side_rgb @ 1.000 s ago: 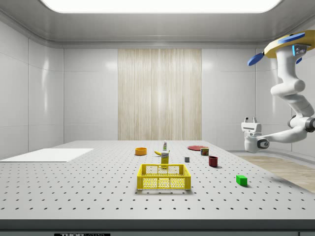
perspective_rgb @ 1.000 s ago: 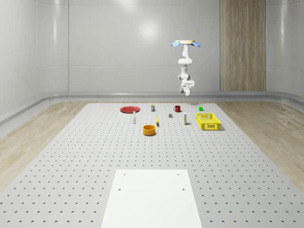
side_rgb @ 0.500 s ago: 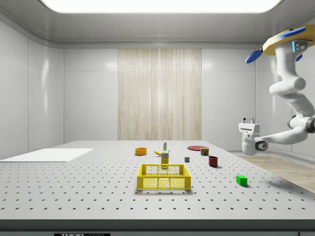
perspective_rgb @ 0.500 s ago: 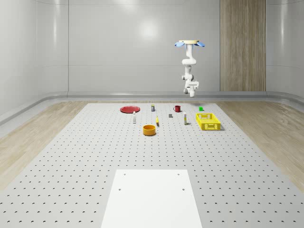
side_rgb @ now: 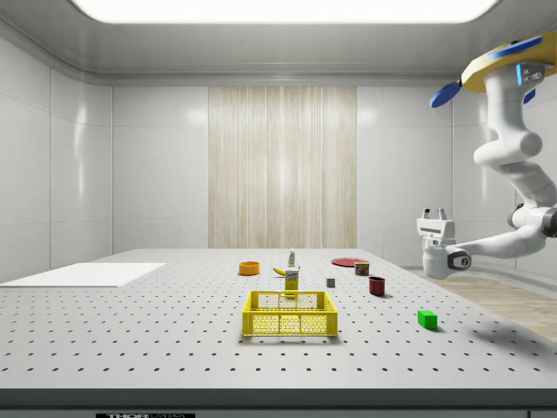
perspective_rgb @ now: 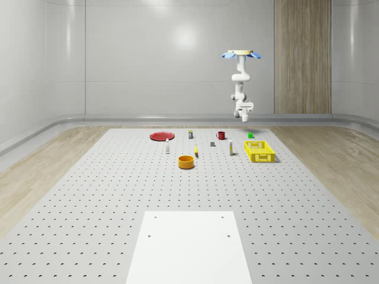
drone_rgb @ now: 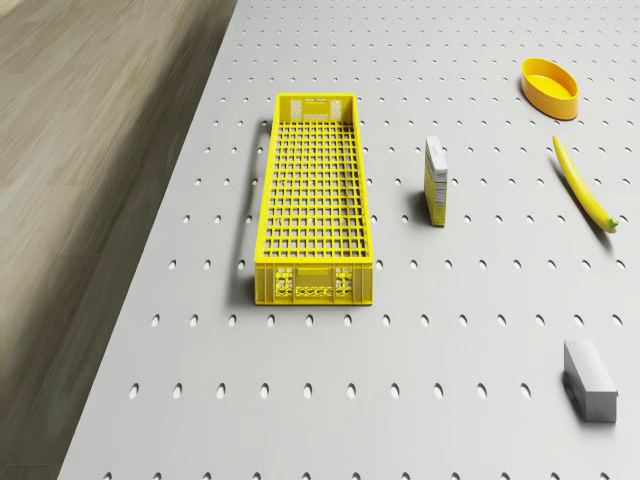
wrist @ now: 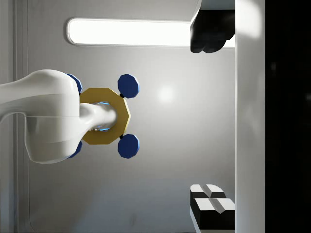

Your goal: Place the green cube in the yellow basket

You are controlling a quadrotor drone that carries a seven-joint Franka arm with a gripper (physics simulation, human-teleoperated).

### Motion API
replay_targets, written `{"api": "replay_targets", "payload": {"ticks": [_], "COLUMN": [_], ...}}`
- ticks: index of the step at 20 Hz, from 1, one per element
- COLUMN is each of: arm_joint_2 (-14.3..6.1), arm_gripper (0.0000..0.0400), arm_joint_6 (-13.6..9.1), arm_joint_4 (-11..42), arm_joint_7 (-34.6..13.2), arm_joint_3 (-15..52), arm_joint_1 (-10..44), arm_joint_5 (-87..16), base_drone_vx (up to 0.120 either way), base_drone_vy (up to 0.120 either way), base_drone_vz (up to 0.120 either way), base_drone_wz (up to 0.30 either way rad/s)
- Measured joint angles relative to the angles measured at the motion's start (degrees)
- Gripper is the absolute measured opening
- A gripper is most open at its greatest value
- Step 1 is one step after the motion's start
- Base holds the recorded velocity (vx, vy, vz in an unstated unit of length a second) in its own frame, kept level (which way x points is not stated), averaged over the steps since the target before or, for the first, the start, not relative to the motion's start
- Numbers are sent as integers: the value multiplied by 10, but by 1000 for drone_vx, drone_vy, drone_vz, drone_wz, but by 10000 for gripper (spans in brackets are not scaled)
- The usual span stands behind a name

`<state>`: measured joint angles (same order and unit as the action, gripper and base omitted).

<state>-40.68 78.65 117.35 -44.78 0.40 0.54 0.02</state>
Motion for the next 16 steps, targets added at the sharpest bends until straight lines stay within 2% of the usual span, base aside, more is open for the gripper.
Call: {"api": "replay_targets", "payload": {"ticks": [6,16], "arm_joint_2": [-2,-5], "arm_gripper": [400,400], "arm_joint_6": [3,7], "arm_joint_4": [2,5], "arm_joint_7": [0,-3], "arm_joint_3": [2,18], "arm_joint_1": [1,6], "arm_joint_5": [-3,-24], "base_drone_vx": [120,120], "base_drone_vy": [107,0], "base_drone_vz": [0,0], "base_drone_wz": [0,0]}}
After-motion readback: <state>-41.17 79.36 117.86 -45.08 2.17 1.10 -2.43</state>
